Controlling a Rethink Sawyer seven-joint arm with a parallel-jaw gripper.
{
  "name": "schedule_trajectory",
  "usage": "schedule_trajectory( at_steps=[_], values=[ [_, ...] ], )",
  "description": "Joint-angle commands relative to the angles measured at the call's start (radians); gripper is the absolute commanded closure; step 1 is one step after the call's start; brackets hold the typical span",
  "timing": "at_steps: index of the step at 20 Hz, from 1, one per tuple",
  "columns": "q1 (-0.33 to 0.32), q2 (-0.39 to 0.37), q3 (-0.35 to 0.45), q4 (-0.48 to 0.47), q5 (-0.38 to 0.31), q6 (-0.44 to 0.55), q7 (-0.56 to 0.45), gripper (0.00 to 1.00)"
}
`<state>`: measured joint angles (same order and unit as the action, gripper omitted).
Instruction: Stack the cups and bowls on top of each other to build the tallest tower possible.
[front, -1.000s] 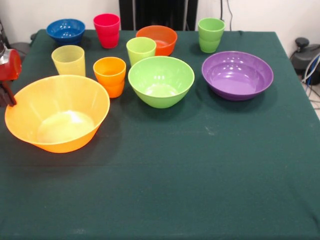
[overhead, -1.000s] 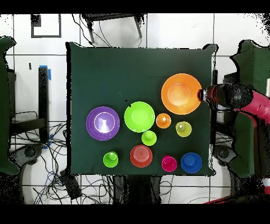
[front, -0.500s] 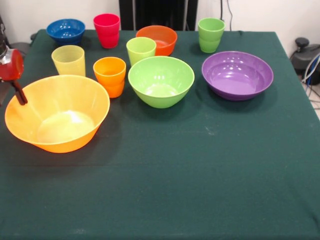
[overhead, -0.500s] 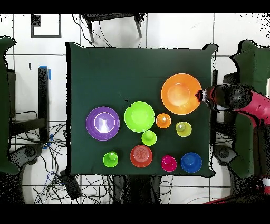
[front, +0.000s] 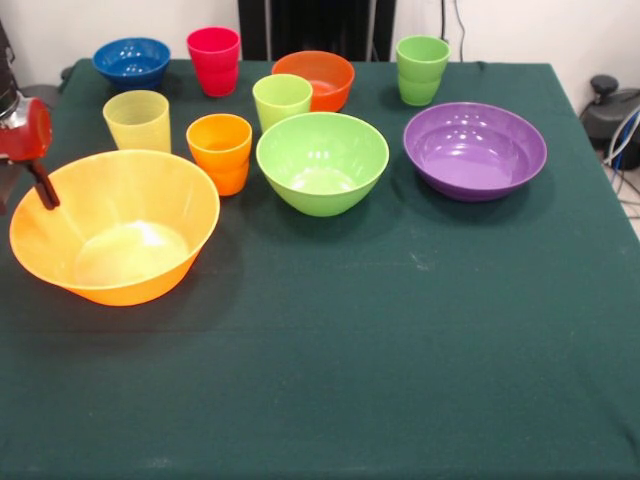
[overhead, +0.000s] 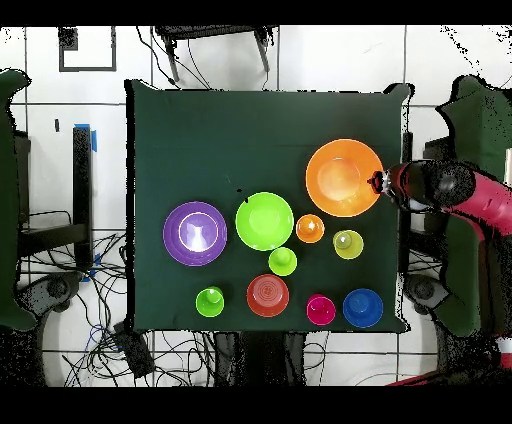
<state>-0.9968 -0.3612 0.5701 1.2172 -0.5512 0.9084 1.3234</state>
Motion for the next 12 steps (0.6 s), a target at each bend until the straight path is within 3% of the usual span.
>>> schedule_trajectory(
  at_steps=[1,12],
  values=[
    [0.005,0.023,0.008,0.057,-0.059,-0.045,-0.180,0.00],
    [-0.002,0.023,0.016,0.068,-0.069,-0.071,-0.194,0.00]
  ],
)
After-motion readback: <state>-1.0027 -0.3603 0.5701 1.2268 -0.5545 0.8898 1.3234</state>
